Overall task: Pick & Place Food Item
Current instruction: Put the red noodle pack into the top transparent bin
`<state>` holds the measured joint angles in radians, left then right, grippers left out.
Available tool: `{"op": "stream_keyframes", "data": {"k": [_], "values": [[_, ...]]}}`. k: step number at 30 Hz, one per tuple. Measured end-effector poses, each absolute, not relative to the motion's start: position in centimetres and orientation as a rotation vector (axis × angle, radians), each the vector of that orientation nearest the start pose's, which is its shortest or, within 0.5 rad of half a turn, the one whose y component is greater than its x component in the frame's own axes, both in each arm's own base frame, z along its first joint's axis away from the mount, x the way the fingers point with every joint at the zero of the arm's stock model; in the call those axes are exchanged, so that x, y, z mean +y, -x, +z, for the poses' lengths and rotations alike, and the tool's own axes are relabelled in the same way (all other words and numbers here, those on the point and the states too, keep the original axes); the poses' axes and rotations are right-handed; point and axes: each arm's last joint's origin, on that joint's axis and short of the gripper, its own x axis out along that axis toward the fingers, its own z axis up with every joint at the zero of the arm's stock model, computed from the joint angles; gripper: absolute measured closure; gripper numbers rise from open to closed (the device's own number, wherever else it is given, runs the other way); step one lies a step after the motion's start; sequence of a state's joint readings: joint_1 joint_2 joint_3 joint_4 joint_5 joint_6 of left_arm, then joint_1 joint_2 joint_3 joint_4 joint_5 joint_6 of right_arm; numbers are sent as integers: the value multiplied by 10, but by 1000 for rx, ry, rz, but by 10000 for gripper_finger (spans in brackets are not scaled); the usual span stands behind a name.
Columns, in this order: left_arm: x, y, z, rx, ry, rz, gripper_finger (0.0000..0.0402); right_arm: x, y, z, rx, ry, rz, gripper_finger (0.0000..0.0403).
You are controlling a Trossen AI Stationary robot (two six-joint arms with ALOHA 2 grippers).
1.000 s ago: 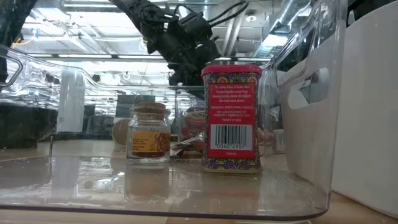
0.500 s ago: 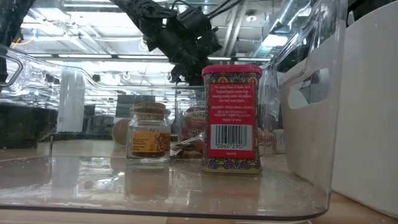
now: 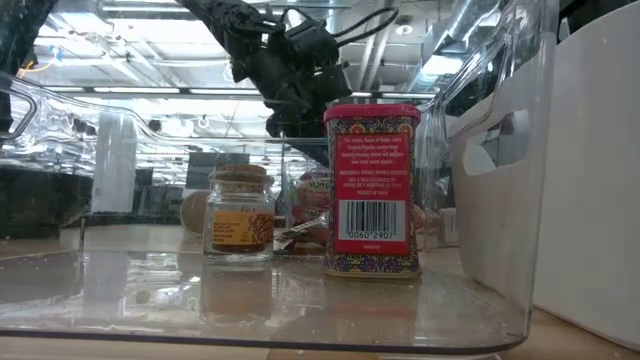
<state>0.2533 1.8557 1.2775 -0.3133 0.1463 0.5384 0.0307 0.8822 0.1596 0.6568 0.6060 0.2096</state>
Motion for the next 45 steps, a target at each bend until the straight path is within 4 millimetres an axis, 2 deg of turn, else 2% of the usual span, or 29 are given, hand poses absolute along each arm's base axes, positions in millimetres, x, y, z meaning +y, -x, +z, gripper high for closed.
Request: {"op": "stream_keyframes", "data": {"k": [9,13,18,22,26,29,31,35,40,43,45], "values": [[94,-377,195,922,-309,-142,366,-11,-167,184,2,-183,-579,304],[92,-377,197,889,-278,-213,366,-11,-167,184,2,-183,-579,304],[86,-372,215,793,-225,-338,366,-11,-167,181,46,-146,-579,304],[79,-362,244,685,-205,-433,366,-12,-167,177,98,-122,-584,304],[70,-344,274,632,-232,-435,366,-18,-169,176,230,-107,-632,304],[62,-325,283,596,-265,-411,366,-25,-169,175,360,-131,-697,304],[56,-311,280,589,-270,-390,366,-29,-167,174,417,-142,-732,304],[36,-281,268,547,-243,-343,366,-36,-166,174,416,-154,-773,304],[1,-251,251,327,-230,-289,366,-55,-163,176,369,-230,-854,304],[-17,-233,242,227,-258,-236,366,-68,-162,181,371,-289,-825,304],[-24,-222,241,191,-285,-181,366,-77,-164,191,366,-297,-790,304]]}}
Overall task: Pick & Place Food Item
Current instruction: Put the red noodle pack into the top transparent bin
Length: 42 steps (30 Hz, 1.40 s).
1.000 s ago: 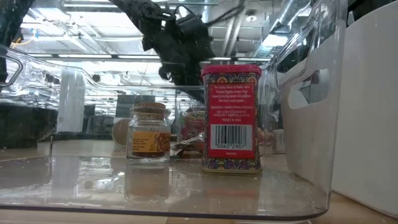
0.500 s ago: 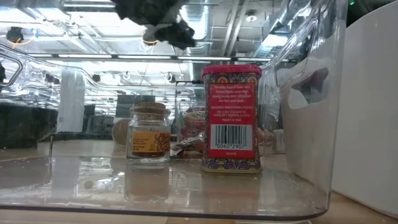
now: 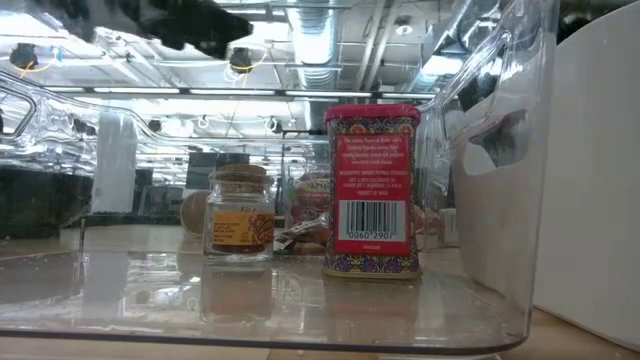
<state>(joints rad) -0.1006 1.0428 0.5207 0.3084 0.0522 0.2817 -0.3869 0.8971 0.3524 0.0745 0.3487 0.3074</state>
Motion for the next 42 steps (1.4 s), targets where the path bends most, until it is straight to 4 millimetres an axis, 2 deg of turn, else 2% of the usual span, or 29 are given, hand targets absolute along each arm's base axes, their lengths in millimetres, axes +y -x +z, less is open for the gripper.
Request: {"op": "stream_keyframes", "data": {"k": [5,10,14,17,20,24,28,33,42], "values": [[-33,-201,240,157,-313,-69,366,-104,-173,227,441,-239,-724,304],[-38,-194,227,188,-326,-14,366,-136,-196,261,683,-84,-605,304],[-39,-195,220,208,-340,11,366,-160,-217,272,868,101,-494,304],[-39,-197,217,223,-346,12,366,-177,-230,270,977,182,-426,304],[-39,-199,215,234,-350,10,366,-192,-237,261,1053,192,-361,304],[-39,-199,214,236,-362,12,366,-210,-242,244,1095,138,-298,304],[-39,-199,215,232,-361,13,366,-223,-245,217,1151,71,-250,304],[-39,-199,216,224,-359,15,366,-232,-250,198,1151,38,-206,304],[-39,-199,216,223,-359,15,366,-236,-258,189,1109,39,-174,304]]}}
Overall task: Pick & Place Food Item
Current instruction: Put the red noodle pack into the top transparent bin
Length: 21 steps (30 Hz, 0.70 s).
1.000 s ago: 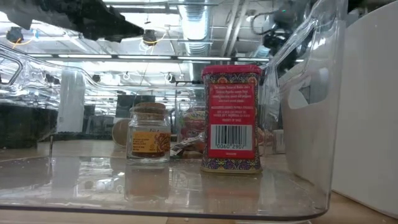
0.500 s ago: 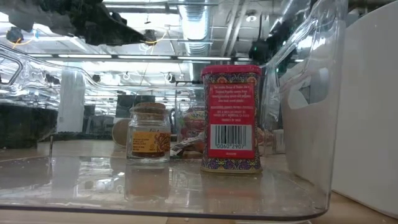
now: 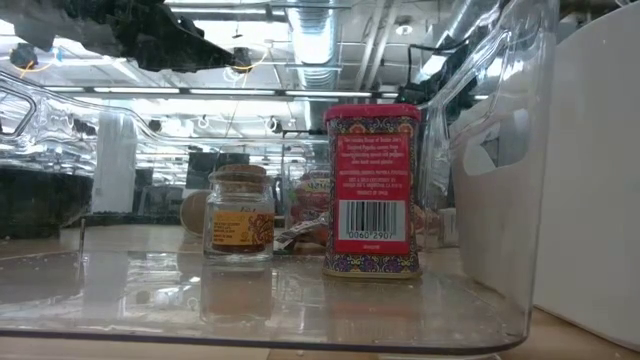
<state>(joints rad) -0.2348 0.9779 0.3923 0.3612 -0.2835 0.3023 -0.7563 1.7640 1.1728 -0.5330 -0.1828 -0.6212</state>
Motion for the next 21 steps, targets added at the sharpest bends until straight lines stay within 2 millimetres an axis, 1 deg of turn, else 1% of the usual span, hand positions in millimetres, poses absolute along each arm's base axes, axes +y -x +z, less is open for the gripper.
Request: {"op": "stream_keyframes", "data": {"k": [5,8,21], "values": [[-39,-199,216,223,-359,15,366,-241,-258,180,1120,24,-171,304],[-39,-199,216,223,-358,15,366,-242,-256,171,1151,-4,-164,304],[-39,-199,216,224,-355,16,366,-241,-253,171,1176,-38,-161,304]]}}
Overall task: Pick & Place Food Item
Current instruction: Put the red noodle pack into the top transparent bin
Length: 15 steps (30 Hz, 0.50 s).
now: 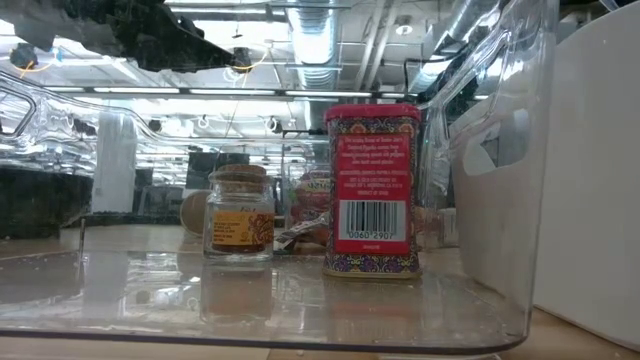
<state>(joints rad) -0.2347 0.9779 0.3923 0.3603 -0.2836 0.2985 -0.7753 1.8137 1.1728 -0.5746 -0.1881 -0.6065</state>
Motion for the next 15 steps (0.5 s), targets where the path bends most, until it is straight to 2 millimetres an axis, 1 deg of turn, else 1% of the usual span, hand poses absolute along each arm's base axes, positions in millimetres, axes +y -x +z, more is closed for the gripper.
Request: {"op": "stream_keyframes", "data": {"k": [6,9,12,15], "values": [[-39,-199,216,224,-355,16,366,-240,-253,171,1178,-66,-175,304],[-39,-199,216,224,-355,16,366,-240,-253,171,1179,-69,-175,311],[-39,-199,216,224,-354,16,366,-240,-253,171,1180,-69,-176,332],[-39,-199,216,224,-354,16,366,-239,-252,171,1186,-73,-174,362]]}}
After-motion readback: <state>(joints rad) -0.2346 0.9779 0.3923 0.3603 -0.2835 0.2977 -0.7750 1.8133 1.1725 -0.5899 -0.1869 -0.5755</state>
